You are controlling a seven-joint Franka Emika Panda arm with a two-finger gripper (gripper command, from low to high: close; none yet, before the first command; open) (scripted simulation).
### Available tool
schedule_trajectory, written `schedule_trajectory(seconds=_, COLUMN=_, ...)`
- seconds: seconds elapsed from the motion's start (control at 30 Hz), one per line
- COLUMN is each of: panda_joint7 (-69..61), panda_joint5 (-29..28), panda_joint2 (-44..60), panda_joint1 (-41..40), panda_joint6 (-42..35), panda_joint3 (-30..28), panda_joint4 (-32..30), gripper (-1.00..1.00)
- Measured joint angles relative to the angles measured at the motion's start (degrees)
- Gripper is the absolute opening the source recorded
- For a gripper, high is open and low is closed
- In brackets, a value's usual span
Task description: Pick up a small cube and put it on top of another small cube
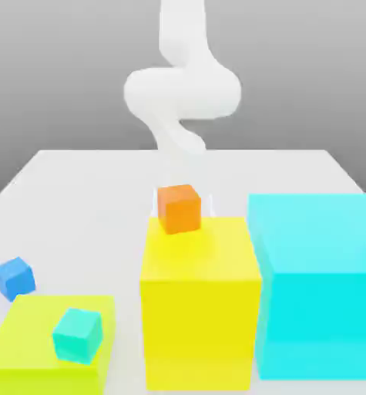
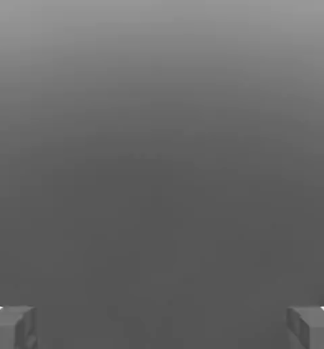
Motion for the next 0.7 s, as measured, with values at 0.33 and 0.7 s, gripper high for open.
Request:
schedule_trajectory(seconds=0.33, panda_joint7=27.11, panda_joint5=-4.10, panda_joint2=16.17, panda_joint1=-17.29, panda_joint6=8.16, panda_joint3=1.17, panda_joint4=-6.10, gripper=0.00)
schedule_trajectory(seconds=0.7, panda_joint7=55.08, panda_joint5=-6.67, panda_joint2=33.55, panda_joint1=-31.19, panda_joint6=17.02, panda_joint3=-3.05, panda_joint4=-12.69, gripper=0.00)
